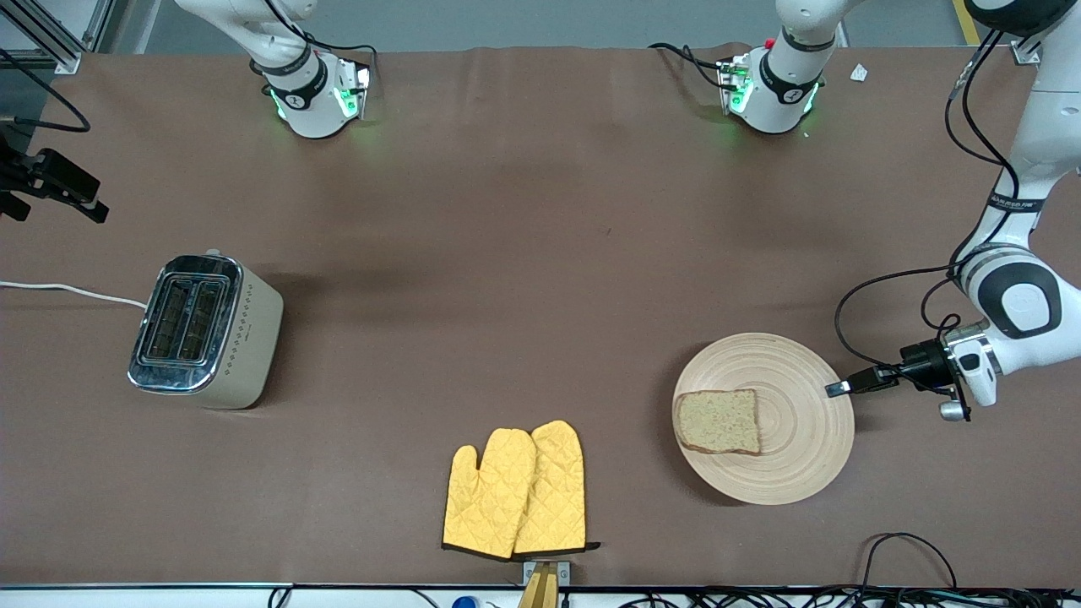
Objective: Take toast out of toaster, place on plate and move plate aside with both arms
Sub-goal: 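Slide the plate with the left gripper away from the toaster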
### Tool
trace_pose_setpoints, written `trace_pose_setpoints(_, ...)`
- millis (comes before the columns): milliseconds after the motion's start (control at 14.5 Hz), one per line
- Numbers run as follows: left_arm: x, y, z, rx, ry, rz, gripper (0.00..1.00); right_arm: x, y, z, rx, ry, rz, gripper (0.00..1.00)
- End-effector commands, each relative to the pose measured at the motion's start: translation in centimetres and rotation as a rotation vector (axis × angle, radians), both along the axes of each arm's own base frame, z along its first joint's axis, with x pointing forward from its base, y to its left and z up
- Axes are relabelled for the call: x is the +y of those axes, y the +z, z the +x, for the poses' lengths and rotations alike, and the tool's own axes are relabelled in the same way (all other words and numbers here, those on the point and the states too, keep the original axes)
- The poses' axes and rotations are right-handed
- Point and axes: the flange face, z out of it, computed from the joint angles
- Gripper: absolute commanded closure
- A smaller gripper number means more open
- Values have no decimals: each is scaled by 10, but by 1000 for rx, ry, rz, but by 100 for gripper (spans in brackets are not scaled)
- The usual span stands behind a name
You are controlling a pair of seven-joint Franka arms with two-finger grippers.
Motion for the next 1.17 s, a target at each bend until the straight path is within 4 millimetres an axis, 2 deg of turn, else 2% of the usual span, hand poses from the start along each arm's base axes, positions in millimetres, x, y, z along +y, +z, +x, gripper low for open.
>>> trace_pose_setpoints(0, 25, 13, -2, -13, -6, -3, 100, -2, 2, 3, -4, -16, 18, 0)
trace_pose_setpoints(138, 48, 8, -12, -15, -9, 8, 100, -2, 2, 3, -5, -16, 18, 0)
trace_pose_setpoints(344, 93, 2, -34, 7, -42, 38, 100, -1, 1, 4, -5, -15, 18, 0)
trace_pose_setpoints(413, 100, -2, -40, 19, -50, 21, 100, -2, 1, 4, -5, -16, 18, 0)
trace_pose_setpoints(550, 108, -15, -49, 18, -63, -8, 99, -2, 1, 4, -5, -16, 18, 0)
trace_pose_setpoints(826, 110, -51, -58, -16, -64, -76, 99, -2, 0, 4, -5, -16, 19, 0)
trace_pose_setpoints(963, 107, -62, -60, -25, -62, -102, 99, -2, 1, 4, -7, -16, 19, 0)
trace_pose_setpoints(1032, 106, -68, -61, -22, -60, -110, 95, -1, 1, 4, -7, -15, 19, 0)
trace_pose_setpoints(1101, 106, -70, -61, -21, -61, -112, 67, -1, 1, 4, -7, -15, 19, 0)
